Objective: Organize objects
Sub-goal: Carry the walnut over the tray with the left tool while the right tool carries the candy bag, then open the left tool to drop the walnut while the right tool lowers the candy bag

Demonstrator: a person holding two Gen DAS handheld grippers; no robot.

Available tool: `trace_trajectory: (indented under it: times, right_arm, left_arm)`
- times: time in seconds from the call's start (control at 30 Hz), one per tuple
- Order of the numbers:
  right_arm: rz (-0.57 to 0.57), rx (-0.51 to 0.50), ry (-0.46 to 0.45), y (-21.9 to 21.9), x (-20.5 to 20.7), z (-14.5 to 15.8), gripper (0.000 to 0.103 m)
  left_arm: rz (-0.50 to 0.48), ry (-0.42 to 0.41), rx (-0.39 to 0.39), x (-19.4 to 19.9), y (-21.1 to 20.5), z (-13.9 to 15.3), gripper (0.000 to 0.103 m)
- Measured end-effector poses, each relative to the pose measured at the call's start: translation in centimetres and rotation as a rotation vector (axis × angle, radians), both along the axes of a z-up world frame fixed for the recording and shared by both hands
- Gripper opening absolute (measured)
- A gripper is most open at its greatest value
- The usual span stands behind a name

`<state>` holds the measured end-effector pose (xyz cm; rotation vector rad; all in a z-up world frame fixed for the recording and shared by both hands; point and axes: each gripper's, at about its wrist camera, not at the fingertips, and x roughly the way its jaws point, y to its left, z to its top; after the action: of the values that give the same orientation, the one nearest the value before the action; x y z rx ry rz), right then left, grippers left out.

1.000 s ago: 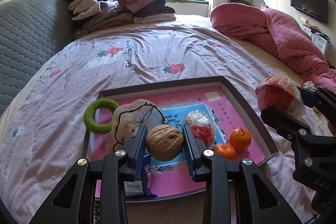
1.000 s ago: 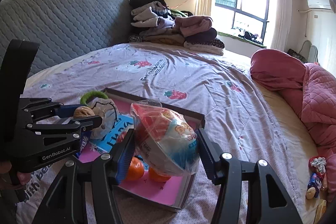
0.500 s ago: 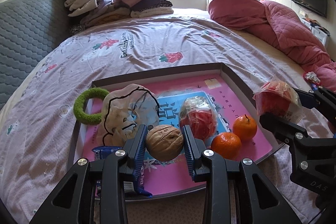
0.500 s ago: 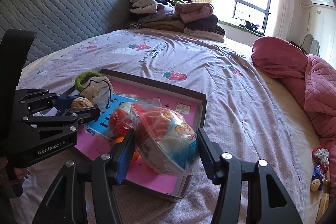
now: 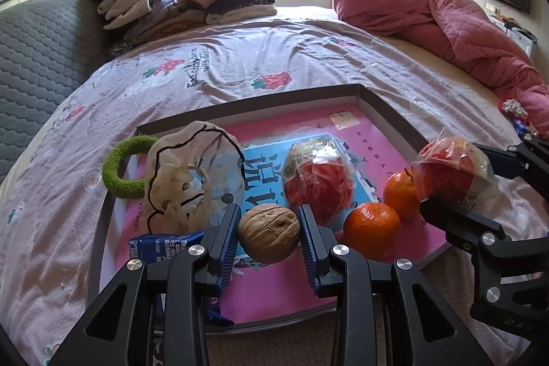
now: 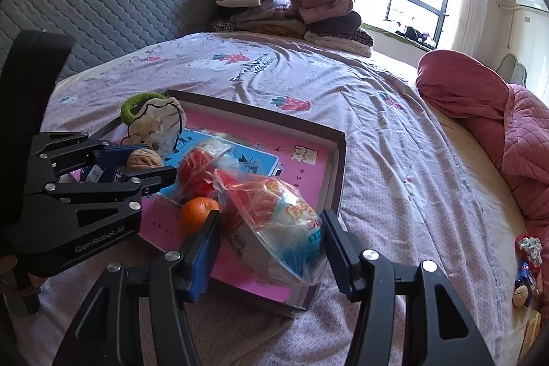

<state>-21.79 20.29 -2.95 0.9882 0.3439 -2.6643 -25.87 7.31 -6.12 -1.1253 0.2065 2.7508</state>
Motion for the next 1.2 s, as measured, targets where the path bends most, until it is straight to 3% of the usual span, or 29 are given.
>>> trace_trajectory:
  times: [0.43, 0.57, 0.8, 1.2]
  right_arm:
    - [0.007, 0.068, 0.015, -0.6, 0.2, -1.0, 0.057]
    - [0.003, 0.085, 0.007, -0.6, 0.0, -1.5, 0.057]
    - [-0.008, 0.026, -0.024, 0.2, -0.5, -1.2, 0.058]
    - [-0.030, -0.050, -0.043, 1.1, -0.6, -0.7, 0.060]
  left_arm:
    - [-0.018, -0.042, -0.020, -0.2, 0.5, -1.5, 0.035]
    - [-0.008, -0.052, -0.031, -0.2, 0.6, -1.6, 0.043]
    - [-0.017, -0.045, -0.004, 0.2, 0.1, -0.8, 0.056]
    - [-0.018, -0.053, 0.050, 0.1, -0.5, 0.1, 0.060]
